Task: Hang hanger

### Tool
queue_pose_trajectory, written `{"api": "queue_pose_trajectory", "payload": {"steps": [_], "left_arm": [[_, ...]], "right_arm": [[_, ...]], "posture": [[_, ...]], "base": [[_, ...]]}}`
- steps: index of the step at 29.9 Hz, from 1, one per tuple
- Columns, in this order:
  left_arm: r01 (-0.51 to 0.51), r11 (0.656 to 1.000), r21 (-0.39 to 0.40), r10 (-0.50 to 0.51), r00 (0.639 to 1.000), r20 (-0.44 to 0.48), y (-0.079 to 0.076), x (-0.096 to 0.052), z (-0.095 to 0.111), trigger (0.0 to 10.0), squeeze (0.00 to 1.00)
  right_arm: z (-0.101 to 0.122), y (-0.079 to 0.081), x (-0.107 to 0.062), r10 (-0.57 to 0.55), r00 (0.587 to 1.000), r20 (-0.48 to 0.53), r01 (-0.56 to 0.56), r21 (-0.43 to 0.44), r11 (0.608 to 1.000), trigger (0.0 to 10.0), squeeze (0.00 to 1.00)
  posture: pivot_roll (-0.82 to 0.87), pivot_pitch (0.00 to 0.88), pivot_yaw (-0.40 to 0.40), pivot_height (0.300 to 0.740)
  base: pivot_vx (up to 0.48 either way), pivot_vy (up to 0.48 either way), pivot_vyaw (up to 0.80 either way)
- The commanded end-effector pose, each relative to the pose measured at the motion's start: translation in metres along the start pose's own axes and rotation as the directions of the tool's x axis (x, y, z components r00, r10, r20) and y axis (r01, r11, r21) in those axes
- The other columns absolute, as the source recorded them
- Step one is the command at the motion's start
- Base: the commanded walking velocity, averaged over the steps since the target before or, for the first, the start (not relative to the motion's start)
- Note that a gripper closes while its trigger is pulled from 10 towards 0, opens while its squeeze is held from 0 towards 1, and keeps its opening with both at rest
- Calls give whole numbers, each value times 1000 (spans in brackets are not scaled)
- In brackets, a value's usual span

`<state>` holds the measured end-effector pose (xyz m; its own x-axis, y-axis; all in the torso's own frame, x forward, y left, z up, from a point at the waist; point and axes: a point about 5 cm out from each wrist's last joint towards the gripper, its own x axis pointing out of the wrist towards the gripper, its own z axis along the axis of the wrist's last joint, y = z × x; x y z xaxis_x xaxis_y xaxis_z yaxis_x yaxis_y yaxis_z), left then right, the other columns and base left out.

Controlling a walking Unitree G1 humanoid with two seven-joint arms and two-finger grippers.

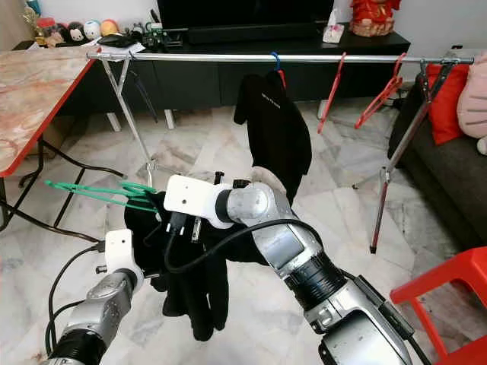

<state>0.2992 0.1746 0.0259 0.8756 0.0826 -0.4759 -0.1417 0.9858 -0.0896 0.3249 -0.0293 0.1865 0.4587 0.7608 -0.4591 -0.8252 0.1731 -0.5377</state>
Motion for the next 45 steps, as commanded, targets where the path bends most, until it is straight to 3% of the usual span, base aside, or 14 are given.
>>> {"api": "queue_pose_trajectory", "payload": {"steps": [1, 7, 9, 11, 16, 21, 27, 33, 37, 44, 45], "left_arm": [[-6, 1000, 4, 6, 1000, -8, 4, -1, -4, 0, 0], [-4, 1000, -2, 4, 1000, -8, 4, -1, -4, 0, 0], [52, 997, 52, -53, 998, 26, 3, -3, 1, 0, 0], [76, 992, 99, -80, 996, 36, 2, -4, 2, 0, 0], [47, 987, 153, -54, 998, 39, 4, -5, -2, 0, 0], [48, 981, 190, -54, 998, 29, 7, -7, -6, 0, 0], [38, 981, 192, -45, 999, 31, 9, -7, -6, 0, 0], [33, 981, 193, -40, 999, 36, 10, -7, -5, 0, 0], [33, 981, 191, -41, 998, 38, 10, -6, -4, 0, 0], [34, 981, 191, -43, 998, 39, 9, -6, -4, 0, 0], [34, 981, 191, -42, 998, 39, 10, -6, -4, 0, 0]], "right_arm": [[8, -8, -3, -34, 999, 25, 35, -33, 999, 0, 0], [8, -8, -3, -37, 999, 23, 38, -34, 999, 0, 0], [-12, -20, -11, -112, 990, -89, 95, -173, 980, 0, 0], [-28, -28, -17, -160, 974, -162, 116, -251, 961, 0, 0], [-54, -40, -33, -227, 940, -255, 146, -301, 942, 0, 0], [-75, -44, -44, -234, 924, -304, 146, -285, 947, 0, 0], [-82, -39, -49, -143, 960, -242, 88, -225, 970, 0, 0], [-92, -31, -54, -52, 961, -270, -33, -300, 954, 0, 0], [-99, -12, -55, 94, 968, -235, -163, -297, 941, 0, 0], [-102, -8, -56, 130, 963, -236, -202, -313, 928, 0, 0], [-106, -2, -57, 179, 953, -245, -251, -303, 919, 0, 0]], "posture": [[-179, 37, 47, 740], [-179, 37, 47, 740], [-179, 39, 52, 740], [-176, 40, 53, 740], [-182, 41, 54, 740], [-184, 40, 56, 740], [-180, 40, 57, 740], [-180, 40, 58, 740], [-180, 40, 58, 740], [-176, 39, 58, 740], [-177, 39, 58, 740]], "base": [[0, 0, 0], [0, 0, 0], [0, 0, 0], [0, 0, 0], [0, 0, 0], [0, 0, 0], [0, 0, 0], [0, 0, 0], [0, 0, 0], [0, 0, 0], [0, 0, 0]]}}
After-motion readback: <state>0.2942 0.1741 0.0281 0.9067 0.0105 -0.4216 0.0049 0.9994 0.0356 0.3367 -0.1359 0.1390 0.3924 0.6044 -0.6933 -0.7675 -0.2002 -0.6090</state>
